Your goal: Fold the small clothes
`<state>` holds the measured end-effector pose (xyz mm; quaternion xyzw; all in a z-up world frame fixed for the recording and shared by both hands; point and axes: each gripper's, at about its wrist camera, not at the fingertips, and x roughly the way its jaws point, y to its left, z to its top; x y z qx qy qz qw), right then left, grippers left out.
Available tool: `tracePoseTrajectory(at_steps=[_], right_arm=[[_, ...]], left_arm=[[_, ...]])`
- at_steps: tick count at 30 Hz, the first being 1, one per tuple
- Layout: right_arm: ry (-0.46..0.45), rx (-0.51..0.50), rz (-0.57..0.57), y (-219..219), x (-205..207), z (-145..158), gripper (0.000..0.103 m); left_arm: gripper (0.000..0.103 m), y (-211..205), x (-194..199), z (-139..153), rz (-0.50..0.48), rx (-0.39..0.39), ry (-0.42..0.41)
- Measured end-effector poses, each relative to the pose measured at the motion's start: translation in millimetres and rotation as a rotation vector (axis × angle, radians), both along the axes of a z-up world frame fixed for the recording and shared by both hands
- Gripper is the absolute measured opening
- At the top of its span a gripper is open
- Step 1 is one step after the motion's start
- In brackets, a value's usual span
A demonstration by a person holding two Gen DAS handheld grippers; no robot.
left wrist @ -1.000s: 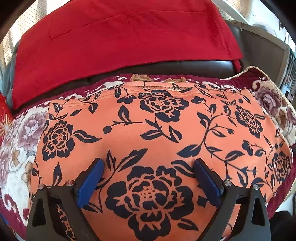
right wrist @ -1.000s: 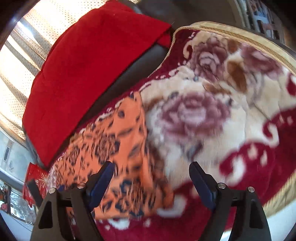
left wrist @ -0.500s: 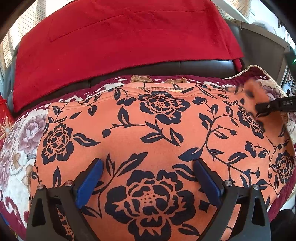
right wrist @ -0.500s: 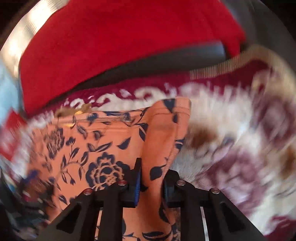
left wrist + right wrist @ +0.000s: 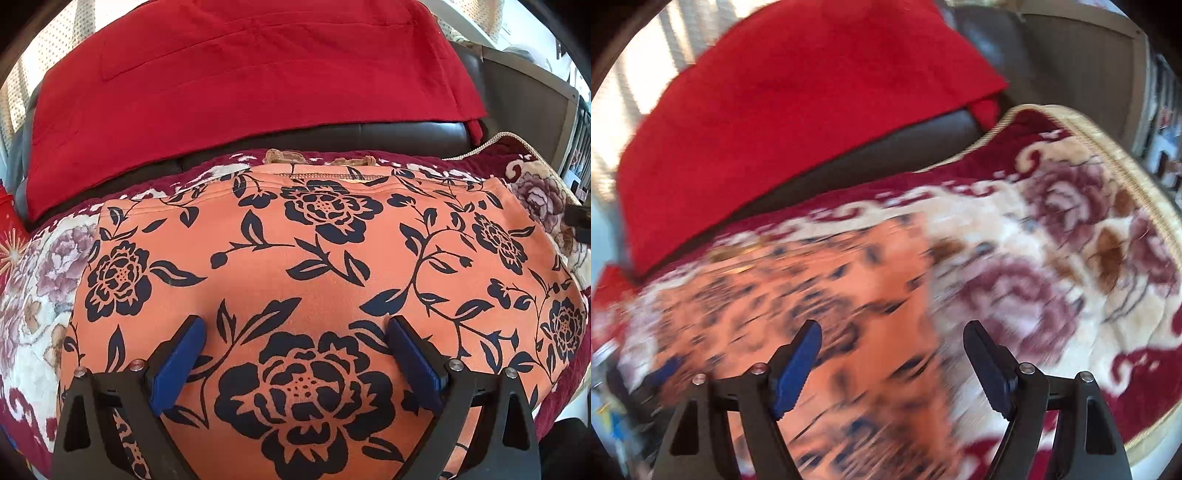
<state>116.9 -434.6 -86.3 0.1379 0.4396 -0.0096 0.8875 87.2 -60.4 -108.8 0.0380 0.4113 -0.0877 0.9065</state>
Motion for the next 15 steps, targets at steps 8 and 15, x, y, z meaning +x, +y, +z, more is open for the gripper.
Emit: tracePoseTrajectory(at_steps=[8, 15], right_arm=[[0.183, 0.184, 0.108, 41.5, -18.9, -66.9, 0.085], [0.091, 0.164, 0.120, 67.6, -26.5, -41.2, 0.085]], left_arm=[[0.098, 25.5, -16.4, 10.4, 0.044, -0.081, -0.003], [0.098, 62.1, -29.3, 17.2, 0.079, -0.080, -0.037]])
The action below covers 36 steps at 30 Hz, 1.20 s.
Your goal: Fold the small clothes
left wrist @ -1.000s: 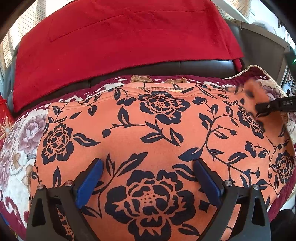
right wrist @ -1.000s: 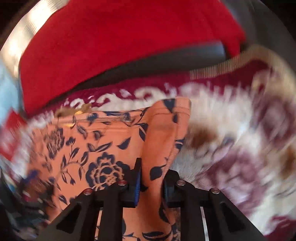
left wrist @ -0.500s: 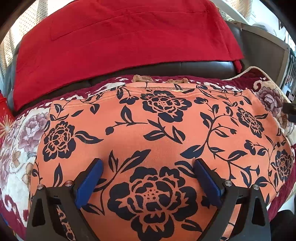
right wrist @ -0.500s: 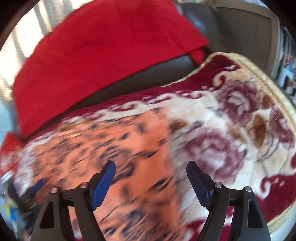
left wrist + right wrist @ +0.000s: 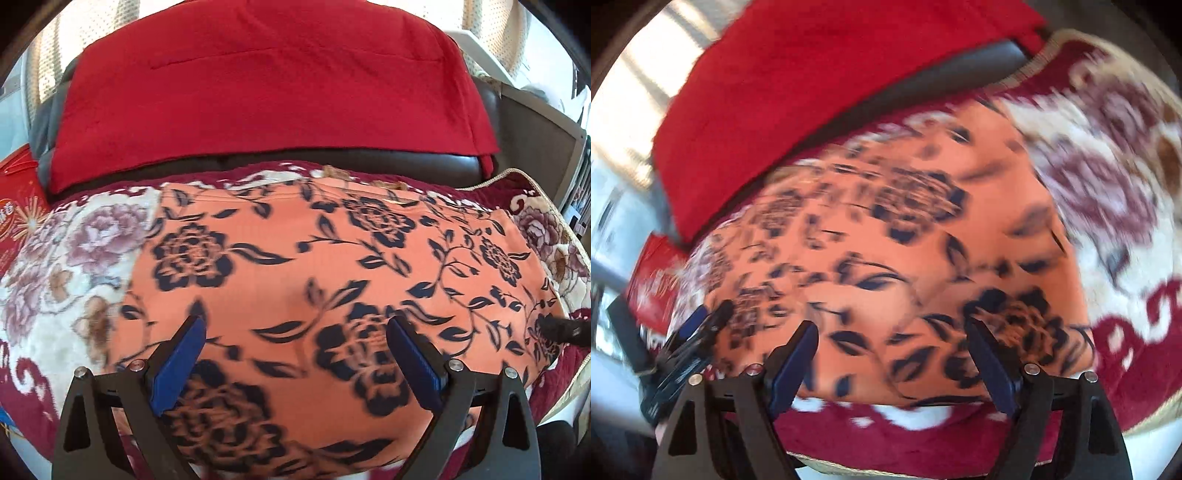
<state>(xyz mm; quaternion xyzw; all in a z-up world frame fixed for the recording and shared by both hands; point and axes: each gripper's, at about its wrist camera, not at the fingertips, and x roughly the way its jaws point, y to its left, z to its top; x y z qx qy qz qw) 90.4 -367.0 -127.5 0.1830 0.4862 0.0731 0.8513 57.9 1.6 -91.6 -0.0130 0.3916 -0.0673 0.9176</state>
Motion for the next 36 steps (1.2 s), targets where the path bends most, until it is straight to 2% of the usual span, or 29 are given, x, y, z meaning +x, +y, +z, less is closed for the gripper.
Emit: tracePoseTrajectory(at_steps=[2, 4, 5, 7, 11, 14, 19, 26, 31, 36], right_arm=[[0.000, -0.014, -0.001, 5.3, 1.4, -4.2, 0.089], [0.079, -0.030, -0.037, 1.7, 8.6, -30.9, 0.091], [0.070, -0.035, -0.061, 0.1, 8.1, -37.6, 0.091], [0.053, -0.065, -0.073, 8.7, 4.3, -28.5, 0.092], [0.073, -0.162, -0.013, 28.0, 4.6, -26.1, 0.096], [0.041, -0.128, -0.020, 28.5, 1.5, -29.1, 0.103], [0.012, -0.175, -0.022, 34.4, 2.2, -26.7, 0.103], [0.000, -0.144, -0.004, 30.7, -7.2, -24.7, 0.103], [-0.007, -0.132, 0.005, 25.9, 2.4, -27.4, 0.103], [-0.027, -0.112, 0.001, 22.1, -4.8, -26.4, 0.103]], left_arm=[[0.098, 9.9, 0.4, 0.5, 0.012, -0.003, -0.002], [0.098, 19.5, 1.4, 0.2, 0.028, -0.018, 0.008], [0.098, 23.2, 1.6, 0.5, 0.033, -0.030, 0.013], [0.098, 27.8, 0.9, 0.7, 0.042, -0.046, 0.016], [0.098, 33.8, 3.1, 1.6, 0.041, -0.065, 0.021], [0.098, 34.6, 4.1, 1.7, 0.042, -0.075, 0.024], [0.098, 35.0, 3.5, -0.7, 0.050, -0.066, 0.032], [0.098, 32.5, 4.0, -4.8, 0.055, -0.056, 0.045], [0.098, 33.7, 4.0, -5.2, 0.050, -0.050, 0.041], [0.098, 58.1, -1.8, 0.5, 0.127, -0.104, -0.012]])
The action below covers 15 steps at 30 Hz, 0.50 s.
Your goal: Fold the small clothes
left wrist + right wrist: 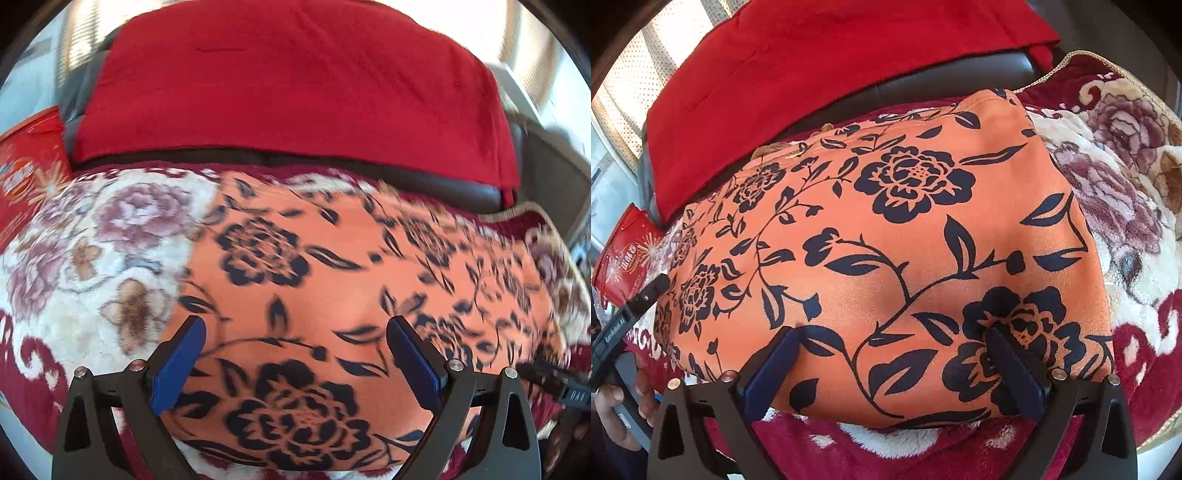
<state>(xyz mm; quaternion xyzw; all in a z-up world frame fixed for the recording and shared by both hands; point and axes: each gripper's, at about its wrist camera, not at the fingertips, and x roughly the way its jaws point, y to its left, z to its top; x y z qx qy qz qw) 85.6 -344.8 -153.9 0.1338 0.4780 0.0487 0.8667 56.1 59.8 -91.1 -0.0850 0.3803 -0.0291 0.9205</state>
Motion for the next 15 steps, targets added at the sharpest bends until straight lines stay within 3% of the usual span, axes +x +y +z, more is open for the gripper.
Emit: tracePoseTrajectory(at_steps=[4, 8, 9, 10, 11, 15], right_arm=[[-0.031, 0.051, -0.003, -8.9, -6.6, -0.1, 0.103], [-0.065, 0.131, -0.017, -21.5, -11.7, -1.4, 0.103], [-0.070, 0.153, -0.023, -25.3, -12.3, -1.6, 0.103], [-0.074, 0.170, -0.027, -28.2, -12.5, -1.7, 0.103], [-0.077, 0.188, -0.032, -31.1, -12.9, -1.9, 0.103], [-0.093, 0.251, -0.039, -42.2, -15.4, -2.6, 0.103]], left_arm=[[0.098, 37.6, -9.8, -3.5, 0.100, -0.065, 0.016], [0.097, 71.0, -22.1, -20.3, 0.183, -0.107, 0.118], [0.084, 74.6, -25.1, -27.2, 0.179, -0.114, 0.151], [0.064, 76.0, -26.2, -34.4, 0.163, -0.114, 0.186], [0.054, 75.7, -26.6, -45.2, 0.114, -0.134, 0.232], [0.042, 69.9, -30.2, -41.9, 0.085, -0.087, 0.227]])
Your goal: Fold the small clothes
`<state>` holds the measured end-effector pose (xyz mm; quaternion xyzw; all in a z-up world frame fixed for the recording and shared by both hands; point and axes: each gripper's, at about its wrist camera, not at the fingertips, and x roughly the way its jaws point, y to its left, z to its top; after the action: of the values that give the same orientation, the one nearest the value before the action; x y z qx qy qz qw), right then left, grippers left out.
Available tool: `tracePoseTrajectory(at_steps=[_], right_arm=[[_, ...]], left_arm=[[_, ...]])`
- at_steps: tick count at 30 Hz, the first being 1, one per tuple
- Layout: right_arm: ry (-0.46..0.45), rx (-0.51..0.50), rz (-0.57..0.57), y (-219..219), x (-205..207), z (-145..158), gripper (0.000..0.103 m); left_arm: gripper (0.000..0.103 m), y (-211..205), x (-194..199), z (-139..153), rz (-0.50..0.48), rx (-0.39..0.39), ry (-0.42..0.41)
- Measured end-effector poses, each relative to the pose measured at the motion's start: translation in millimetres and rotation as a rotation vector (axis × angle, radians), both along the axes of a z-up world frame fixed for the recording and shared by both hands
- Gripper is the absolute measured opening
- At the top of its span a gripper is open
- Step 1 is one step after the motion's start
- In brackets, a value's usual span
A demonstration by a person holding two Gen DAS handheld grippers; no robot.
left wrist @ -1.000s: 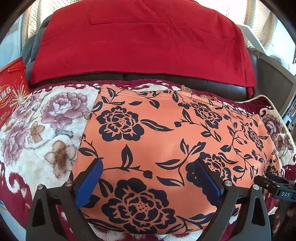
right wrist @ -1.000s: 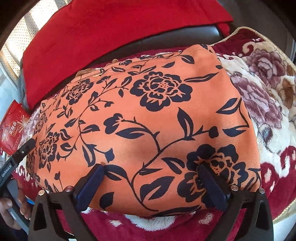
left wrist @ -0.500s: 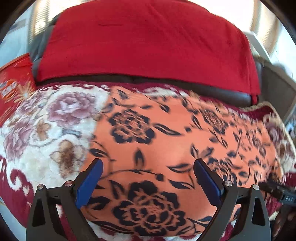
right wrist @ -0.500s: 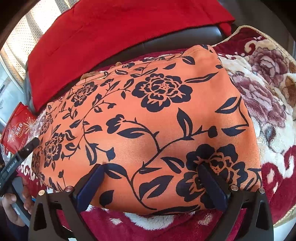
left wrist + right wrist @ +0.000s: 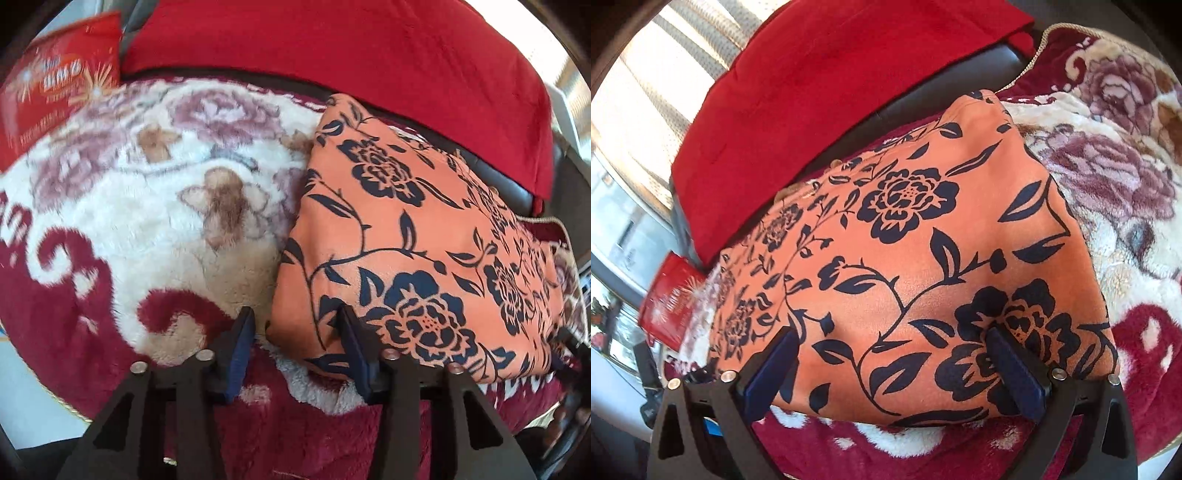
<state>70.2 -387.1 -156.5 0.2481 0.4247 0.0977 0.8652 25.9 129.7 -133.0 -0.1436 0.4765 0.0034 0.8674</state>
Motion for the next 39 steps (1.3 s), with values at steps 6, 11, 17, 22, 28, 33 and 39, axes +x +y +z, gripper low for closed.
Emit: tracePoseTrajectory(at_steps=[6, 11, 17, 22, 28, 33, 39], right_arm=[[-0.046, 0.165, -0.015, -19.4, -8.8, -2.7, 0.102], [-0.066, 0.294, -0.035, -32.6, -13.3, -7.8, 0.102], [-0.069, 0.341, -0.051, -35.4, -12.2, -9.1, 0.102], [-0.073, 0.370, -0.055, -37.5, -10.0, -12.1, 0.102], [-0.079, 0.398, -0.051, -46.7, -16.6, -14.1, 0.102], [-0.079, 0.400, -0.052, -47.4, -17.1, -14.7, 0.102], [-0.078, 0.391, -0.049, -48.4, -17.9, -14.3, 0.102]], left_arm=[[0.053, -2.8, -16.9, 10.7, 0.036, 0.064, -0.014], [0.063, -1.4, -28.7, 22.1, 0.067, 0.084, -0.068], [0.076, -44.0, -28.9, 51.8, -0.039, 0.170, -0.164], [0.086, -102.5, -22.4, 65.8, -0.205, 0.260, -0.241], [0.086, -155.6, -13.4, 70.2, -0.334, 0.291, -0.288], [0.086, -186.0, 1.6, 73.2, -0.373, 0.275, -0.331], [0.089, -210.2, 28.4, 44.7, -0.394, 0.260, -0.287]])
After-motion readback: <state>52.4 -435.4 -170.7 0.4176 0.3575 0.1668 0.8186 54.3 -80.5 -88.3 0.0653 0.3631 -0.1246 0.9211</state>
